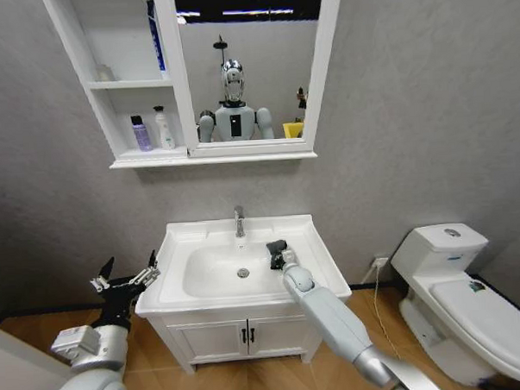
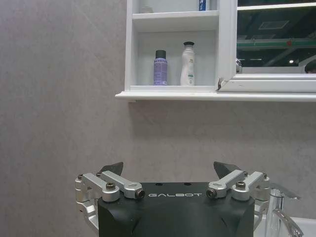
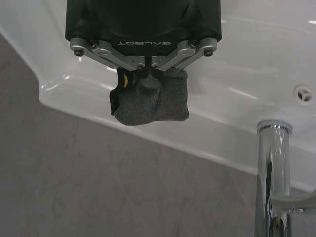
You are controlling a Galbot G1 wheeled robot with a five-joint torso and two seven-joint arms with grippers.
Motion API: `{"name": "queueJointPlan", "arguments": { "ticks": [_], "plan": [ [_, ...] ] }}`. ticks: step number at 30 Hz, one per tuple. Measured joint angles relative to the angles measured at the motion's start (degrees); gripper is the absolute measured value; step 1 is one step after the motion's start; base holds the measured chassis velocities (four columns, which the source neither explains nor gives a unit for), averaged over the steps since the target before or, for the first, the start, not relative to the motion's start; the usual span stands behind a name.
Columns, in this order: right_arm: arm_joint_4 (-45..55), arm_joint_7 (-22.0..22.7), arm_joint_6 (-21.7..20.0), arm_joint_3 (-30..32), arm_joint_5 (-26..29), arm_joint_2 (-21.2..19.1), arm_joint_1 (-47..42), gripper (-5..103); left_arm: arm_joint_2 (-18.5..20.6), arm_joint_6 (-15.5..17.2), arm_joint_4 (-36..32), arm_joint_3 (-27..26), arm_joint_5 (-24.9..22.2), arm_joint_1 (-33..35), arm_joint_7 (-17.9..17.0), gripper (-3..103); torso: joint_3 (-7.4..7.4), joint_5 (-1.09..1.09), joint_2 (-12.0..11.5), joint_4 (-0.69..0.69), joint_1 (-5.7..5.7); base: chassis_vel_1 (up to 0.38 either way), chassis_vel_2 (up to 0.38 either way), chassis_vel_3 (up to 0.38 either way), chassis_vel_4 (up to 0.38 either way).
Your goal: Move facial cleanser and shampoo from washbasin to cabinet, then wipe washbasin with towel.
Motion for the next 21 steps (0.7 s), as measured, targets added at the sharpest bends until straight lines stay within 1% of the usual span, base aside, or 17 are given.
{"name": "queueJointPlan", "arguments": {
  "ticks": [4, 10, 12, 13, 14, 15, 16, 17, 18, 19, 20, 21],
  "plan": [
    [2.91, -0.27, 1.30, 1.96, -2.15, -0.86, -0.15, 1, -0.06, -0.03, -0.03, 0.48, 0.06, -0.12, 0.00, 100, 0.00, 0.00, 0.00, 0.01, 0.00, 0.000, 0.000, 0.000, 0.000],
    [3.12, -0.51, 1.41, 3.48, -2.17, -1.45, 0.02, 1, -0.06, -0.03, -0.17, 0.66, 0.10, -0.15, 0.00, 100, 0.00, 0.00, 0.00, 0.00, 0.00, 0.000, 0.000, 0.000, 0.000],
    [2.63, -1.86, 1.50, 6.03, -0.58, -2.97, 0.63, 1, -0.13, -0.04, -0.60, 0.67, 0.12, -0.03, -0.02, 100, 0.00, 0.01, 0.00, 0.02, 0.00, 0.000, 0.000, 0.000, 0.000],
    [2.63, -1.86, 1.50, 6.03, -0.58, -2.97, 0.63, 1, -0.13, -0.04, -0.60, 0.67, 0.12, -0.03, -0.02, 100, 0.00, 0.01, 0.00, 0.02, 0.00, 0.000, 0.000, 0.000, 0.000],
    [1.64, -3.80, 1.53, 7.64, 1.49, -4.36, 1.01, -2, -0.17, -0.04, -0.79, 0.58, 0.12, 0.10, -0.02, 100, 0.00, 0.01, 0.00, 0.01, 0.00, 0.000, 0.000, 0.000, 0.000],
    [0.30, -6.61, 1.85, 9.00, 2.57, -6.01, 1.14, 2, -0.27, -0.04, -0.95, 0.44, 0.12, 0.17, -0.03, 100, 0.00, 0.01, 0.00, 0.00, 0.00, 0.000, 0.000, 0.000, 0.000],
    [0.30, -6.61, 1.85, 9.00, 2.57, -6.01, 1.14, 2, -0.27, -0.04, -0.95, 0.44, 0.12, 0.17, -0.03, 100, 0.00, 0.01, 0.00, 0.00, 0.00, 0.000, 0.000, 0.000, 0.000],
    [-2.01, -12.02, 3.23, 10.42, 2.82, -8.46, 1.17, 7, -0.35, -0.03, -1.12, 0.38, 0.11, 0.26, -0.04, 100, 0.00, 0.01, 0.00, -0.02, 0.00, 0.000, 0.000, 0.000, 0.000],
    [-2.01, -12.02, 3.23, 10.42, 2.82, -8.46, 1.17, 7, -0.35, -0.03, -1.12, 0.38, 0.11, 0.26, -0.04, 100, 0.00, 0.01, 0.00, -0.02, 0.00, 0.000, 0.000, 0.000, 0.000],
    [-3.72, -14.82, 4.62, 10.81, 3.13, -9.31, 1.32, 13, -0.35, -0.04, -1.20, 0.38, 0.10, 0.27, -0.04, 100, 0.00, 0.00, 0.00, -0.04, -0.01, 0.000, 0.000, 0.000, 0.000],
    [-6.20, -17.60, 6.82, 11.25, 3.00, -9.56, 1.69, 18, -0.26, -0.04, -1.32, 0.45, 0.09, 0.27, -0.05, 100, 0.00, 0.01, 0.00, -0.03, -0.01, 0.000, 0.000, 0.000, 0.000],
    [-6.20, -17.60, 6.82, 11.25, 3.00, -9.56, 1.69, 18, -0.26, -0.04, -1.32, 0.45, 0.09, 0.27, -0.05, 100, 0.00, 0.01, 0.00, -0.03, -0.01, 0.000, 0.000, 0.000, 0.000]
  ]
}}
